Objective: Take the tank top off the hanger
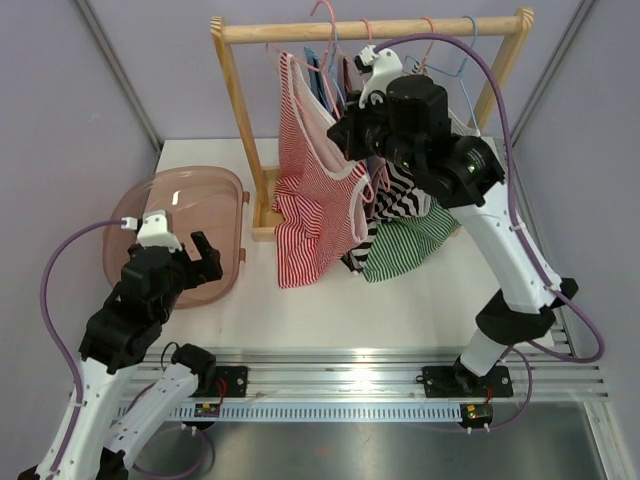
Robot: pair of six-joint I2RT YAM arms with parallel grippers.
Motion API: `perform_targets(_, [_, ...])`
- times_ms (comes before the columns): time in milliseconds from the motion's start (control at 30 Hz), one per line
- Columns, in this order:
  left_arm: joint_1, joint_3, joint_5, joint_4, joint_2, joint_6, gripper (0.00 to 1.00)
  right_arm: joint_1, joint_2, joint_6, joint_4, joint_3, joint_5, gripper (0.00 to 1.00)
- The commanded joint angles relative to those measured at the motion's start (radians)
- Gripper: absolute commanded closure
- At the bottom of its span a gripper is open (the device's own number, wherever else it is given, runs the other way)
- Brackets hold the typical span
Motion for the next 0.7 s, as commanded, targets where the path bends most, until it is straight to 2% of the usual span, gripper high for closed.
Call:
perform_targets(0, [-0.004, 0.029, 0.049, 0.065, -0.003, 0.043, 0.01, 0.014, -0.142, 0.042, 0.087, -0.145, -0.115, 1.0])
perform_targets(167, [-0.005, 0.07, 0.112, 0.089, 0.023, 0.101, 0.01, 0.014, -0.3, 0.073, 0.112, -0.403, -0.192, 1.0])
perform_targets(333, [-0.005, 0.125, 0.213, 0.152, 0.093, 0.102, 0.01, 0.014, -0.486, 0.092, 0.124, -0.615, -0.257, 1.0])
perform_targets(500, [-0.011, 0.191, 0.329, 0.22, 0.159, 0.083, 0.01, 0.014, -0.696, 0.134, 0.152, -0.894, -0.304, 1.0])
perform_targets(667, [-0.07, 0.221, 0.33, 0.29, 0.215, 0.053, 0.01, 0.014, -0.862, 0.165, 0.132, -1.095, -0.31, 1.0])
